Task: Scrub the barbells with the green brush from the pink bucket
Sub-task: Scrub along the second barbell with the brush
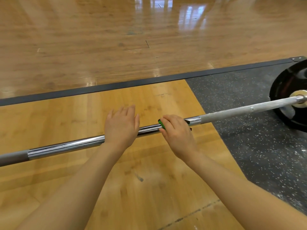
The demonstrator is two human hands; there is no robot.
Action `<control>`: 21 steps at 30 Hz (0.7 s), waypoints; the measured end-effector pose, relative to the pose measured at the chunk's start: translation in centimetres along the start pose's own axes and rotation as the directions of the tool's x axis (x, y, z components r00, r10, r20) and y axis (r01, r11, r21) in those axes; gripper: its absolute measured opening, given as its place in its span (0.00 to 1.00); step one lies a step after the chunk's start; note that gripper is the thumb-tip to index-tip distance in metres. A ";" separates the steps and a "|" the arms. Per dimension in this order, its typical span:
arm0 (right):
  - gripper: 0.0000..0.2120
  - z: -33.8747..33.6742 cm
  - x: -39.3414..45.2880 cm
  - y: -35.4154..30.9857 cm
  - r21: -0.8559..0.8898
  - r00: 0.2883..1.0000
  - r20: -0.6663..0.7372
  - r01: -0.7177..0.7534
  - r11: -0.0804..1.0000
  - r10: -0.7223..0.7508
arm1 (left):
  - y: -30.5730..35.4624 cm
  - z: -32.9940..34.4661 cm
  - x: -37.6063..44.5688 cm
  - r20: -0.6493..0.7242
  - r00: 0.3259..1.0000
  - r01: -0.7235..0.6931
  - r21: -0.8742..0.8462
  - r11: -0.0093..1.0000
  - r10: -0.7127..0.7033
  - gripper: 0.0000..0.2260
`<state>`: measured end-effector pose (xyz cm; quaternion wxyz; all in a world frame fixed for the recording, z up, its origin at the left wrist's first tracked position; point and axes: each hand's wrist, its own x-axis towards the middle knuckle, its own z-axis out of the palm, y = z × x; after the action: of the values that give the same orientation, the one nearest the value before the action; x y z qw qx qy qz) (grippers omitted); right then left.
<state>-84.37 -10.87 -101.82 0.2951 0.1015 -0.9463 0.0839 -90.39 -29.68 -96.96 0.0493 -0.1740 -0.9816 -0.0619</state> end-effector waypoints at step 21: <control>0.18 0.3 -1.1 0.8 0.025 0.992 -0.098 -0.076 0.997 0.078 | 0.2 0.3 -0.7 0.100 0.991 0.080 0.038 0.996 -0.083 0.20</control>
<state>-83.90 -10.01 -102.78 0.3372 0.0639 -0.9328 0.1102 -89.70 -29.72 -97.33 -0.0004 -0.1357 -0.9900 -0.0384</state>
